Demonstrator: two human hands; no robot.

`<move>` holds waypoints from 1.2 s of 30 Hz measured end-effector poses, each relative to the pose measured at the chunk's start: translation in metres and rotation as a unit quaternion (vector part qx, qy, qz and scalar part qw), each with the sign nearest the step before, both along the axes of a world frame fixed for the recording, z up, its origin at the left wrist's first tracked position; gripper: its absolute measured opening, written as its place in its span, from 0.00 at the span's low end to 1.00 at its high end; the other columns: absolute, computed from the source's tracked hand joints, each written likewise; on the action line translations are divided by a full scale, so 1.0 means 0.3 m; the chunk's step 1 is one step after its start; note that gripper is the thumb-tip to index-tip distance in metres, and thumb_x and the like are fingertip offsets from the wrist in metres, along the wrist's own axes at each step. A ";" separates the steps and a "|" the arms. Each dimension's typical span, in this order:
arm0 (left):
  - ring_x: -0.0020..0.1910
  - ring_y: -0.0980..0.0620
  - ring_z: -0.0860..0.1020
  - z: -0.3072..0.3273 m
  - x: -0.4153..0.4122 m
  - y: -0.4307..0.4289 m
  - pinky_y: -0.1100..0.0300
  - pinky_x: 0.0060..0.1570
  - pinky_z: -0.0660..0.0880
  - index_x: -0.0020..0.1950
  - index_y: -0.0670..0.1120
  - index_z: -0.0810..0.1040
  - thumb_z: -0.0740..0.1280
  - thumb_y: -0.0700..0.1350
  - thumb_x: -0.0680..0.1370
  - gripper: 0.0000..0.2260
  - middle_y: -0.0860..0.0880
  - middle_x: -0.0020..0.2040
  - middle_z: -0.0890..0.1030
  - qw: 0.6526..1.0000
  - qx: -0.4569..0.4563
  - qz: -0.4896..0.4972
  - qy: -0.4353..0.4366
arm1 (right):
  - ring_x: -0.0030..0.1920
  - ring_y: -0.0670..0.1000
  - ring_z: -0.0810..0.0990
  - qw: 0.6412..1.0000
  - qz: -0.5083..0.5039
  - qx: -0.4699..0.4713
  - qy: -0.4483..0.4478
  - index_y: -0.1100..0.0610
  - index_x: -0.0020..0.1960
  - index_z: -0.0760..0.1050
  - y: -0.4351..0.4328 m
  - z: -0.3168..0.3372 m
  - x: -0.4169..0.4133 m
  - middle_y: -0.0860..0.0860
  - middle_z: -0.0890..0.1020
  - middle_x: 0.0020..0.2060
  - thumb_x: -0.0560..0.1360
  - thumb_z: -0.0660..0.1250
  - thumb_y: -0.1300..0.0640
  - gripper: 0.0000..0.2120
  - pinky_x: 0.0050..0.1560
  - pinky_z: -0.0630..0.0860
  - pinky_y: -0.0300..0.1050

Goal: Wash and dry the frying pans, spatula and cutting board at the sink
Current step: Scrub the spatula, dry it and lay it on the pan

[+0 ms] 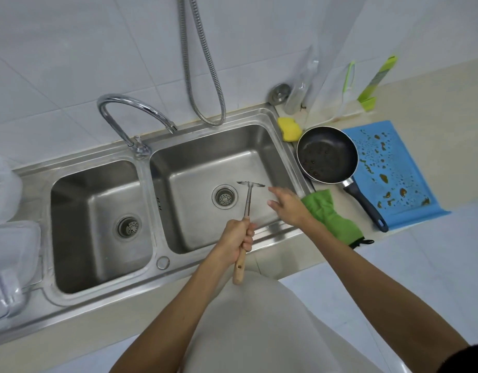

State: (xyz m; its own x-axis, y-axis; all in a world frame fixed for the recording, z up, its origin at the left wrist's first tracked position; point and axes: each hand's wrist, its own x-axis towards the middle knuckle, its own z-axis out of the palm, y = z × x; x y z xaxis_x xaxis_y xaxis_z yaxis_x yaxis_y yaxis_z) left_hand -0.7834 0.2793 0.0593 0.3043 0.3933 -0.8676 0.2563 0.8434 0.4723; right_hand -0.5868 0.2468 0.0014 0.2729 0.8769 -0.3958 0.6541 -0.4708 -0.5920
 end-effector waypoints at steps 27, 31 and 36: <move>0.22 0.58 0.59 -0.010 0.036 -0.079 0.69 0.20 0.56 0.52 0.44 0.75 0.57 0.50 0.85 0.12 0.51 0.32 0.66 0.997 0.050 -0.046 0.046 | 0.48 0.65 0.72 0.923 0.088 0.184 -0.328 0.69 0.70 0.72 -0.440 -0.239 0.294 0.70 0.73 0.67 0.76 0.63 0.76 0.23 0.46 0.73 0.62; 0.22 0.58 0.59 0.003 0.034 -0.092 0.68 0.21 0.55 0.51 0.45 0.75 0.56 0.51 0.85 0.13 0.52 0.31 0.65 0.994 0.067 -0.075 0.053 | 0.46 0.63 0.72 0.949 0.013 0.185 -0.256 0.69 0.70 0.70 -0.368 -0.187 0.276 0.67 0.75 0.64 0.78 0.61 0.70 0.20 0.47 0.76 0.62; 0.22 0.58 0.59 0.020 0.027 -0.100 0.67 0.22 0.54 0.49 0.44 0.75 0.55 0.49 0.85 0.14 0.51 0.31 0.65 0.990 0.081 -0.093 0.075 | 0.58 0.63 0.73 0.948 -0.038 0.267 -0.170 0.67 0.73 0.68 -0.171 -0.050 0.157 0.65 0.74 0.65 0.82 0.60 0.67 0.20 0.62 0.72 0.57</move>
